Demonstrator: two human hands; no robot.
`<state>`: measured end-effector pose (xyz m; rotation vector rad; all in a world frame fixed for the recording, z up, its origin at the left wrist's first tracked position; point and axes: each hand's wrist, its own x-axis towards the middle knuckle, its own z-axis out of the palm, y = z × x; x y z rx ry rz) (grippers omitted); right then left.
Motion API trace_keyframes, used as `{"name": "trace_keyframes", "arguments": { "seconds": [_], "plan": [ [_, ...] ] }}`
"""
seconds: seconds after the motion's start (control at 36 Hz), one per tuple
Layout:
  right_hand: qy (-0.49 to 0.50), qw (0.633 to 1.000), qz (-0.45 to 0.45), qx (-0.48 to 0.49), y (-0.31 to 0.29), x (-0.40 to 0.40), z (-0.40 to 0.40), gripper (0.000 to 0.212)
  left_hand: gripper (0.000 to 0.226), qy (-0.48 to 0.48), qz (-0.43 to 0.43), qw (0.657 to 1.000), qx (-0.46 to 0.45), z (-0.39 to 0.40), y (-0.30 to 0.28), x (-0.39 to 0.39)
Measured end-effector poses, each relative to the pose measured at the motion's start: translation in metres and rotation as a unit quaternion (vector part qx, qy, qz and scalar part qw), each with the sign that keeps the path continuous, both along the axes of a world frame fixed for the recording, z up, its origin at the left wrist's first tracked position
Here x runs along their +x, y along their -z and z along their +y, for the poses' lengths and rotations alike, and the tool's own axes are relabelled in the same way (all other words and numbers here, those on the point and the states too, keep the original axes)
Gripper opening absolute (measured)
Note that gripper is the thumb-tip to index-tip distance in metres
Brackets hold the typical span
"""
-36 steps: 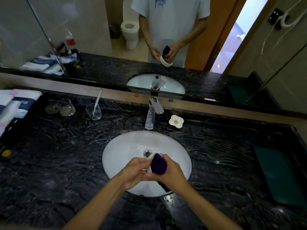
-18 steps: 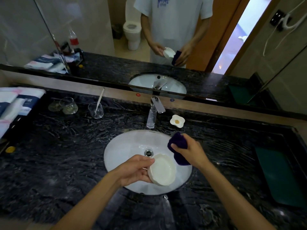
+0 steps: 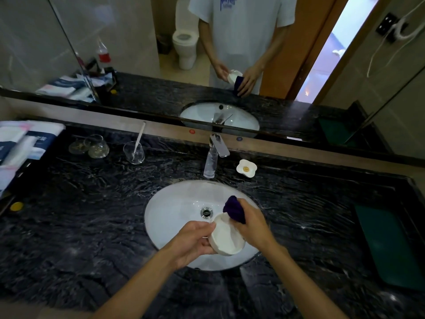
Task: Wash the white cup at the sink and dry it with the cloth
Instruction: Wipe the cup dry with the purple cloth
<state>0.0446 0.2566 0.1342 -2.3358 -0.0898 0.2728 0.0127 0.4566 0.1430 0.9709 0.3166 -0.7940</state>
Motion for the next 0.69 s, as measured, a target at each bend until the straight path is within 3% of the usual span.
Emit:
{"name": "trace_keyframes", "arguments": {
  "seconds": [0.14,0.28,0.36,0.44,0.56,0.69],
  "plan": [
    [0.15,0.988,0.0,0.025,0.015,-0.02,0.006,0.04,0.035,-0.035,-0.026,0.999,0.008,-0.011,0.006,-0.008],
    [0.26,0.959,0.07,0.086,0.028,-0.038,0.01,0.04,0.033,-0.113,-0.034,0.993,-0.009,-0.019,0.017,-0.015],
    [0.285,0.943,0.106,0.138,0.036,-0.042,0.007,0.038,0.036,-0.088,-0.037,0.995,-0.009,-0.018,0.022,-0.019],
    [0.231,0.954,0.115,0.152,0.032,-0.039,-0.002,0.038,0.045,-0.035,-0.014,0.999,-0.006,-0.006,0.019,-0.012],
    [0.063,0.994,0.062,0.07,0.003,-0.02,-0.014,0.037,0.051,0.063,0.011,0.998,-0.01,0.013,0.009,0.01],
    [-0.147,0.988,0.049,-0.003,-0.03,0.011,-0.01,0.041,0.033,0.228,-0.016,0.973,-0.02,0.018,-0.009,0.031]
  ]
}}
